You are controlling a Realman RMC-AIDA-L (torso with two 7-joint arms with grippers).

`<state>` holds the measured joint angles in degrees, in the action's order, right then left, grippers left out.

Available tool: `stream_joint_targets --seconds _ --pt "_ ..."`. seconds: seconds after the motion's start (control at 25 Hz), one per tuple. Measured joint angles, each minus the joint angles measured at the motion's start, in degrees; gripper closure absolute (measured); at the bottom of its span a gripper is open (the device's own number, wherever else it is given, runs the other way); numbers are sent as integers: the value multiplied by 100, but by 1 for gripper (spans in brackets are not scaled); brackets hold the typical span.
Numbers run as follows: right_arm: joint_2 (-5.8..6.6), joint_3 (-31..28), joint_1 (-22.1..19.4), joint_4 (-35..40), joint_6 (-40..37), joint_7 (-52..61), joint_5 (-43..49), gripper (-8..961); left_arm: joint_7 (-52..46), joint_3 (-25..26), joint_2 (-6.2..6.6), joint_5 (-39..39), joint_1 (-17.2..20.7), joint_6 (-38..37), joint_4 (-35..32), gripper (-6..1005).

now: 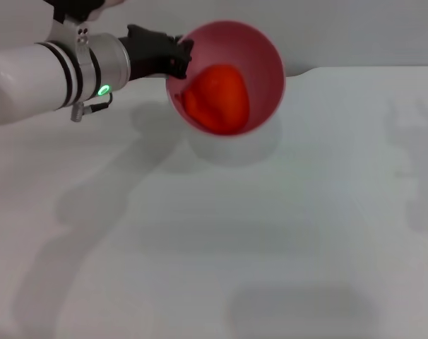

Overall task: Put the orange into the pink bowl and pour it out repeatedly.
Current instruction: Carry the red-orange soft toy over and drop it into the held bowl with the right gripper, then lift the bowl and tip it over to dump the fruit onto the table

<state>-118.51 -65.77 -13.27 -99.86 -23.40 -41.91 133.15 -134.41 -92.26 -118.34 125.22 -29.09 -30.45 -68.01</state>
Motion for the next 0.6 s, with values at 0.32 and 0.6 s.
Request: stream_joint_targets --seconds 0.32,0.6 --pt "3 -38 -9 148 -74 137 0 454 56 -726 6 55 212 1611 199 952" --pt "4 -49 -3 254 -114 248 -16 454 771 -1433 -8 60 388 3064 345 951"
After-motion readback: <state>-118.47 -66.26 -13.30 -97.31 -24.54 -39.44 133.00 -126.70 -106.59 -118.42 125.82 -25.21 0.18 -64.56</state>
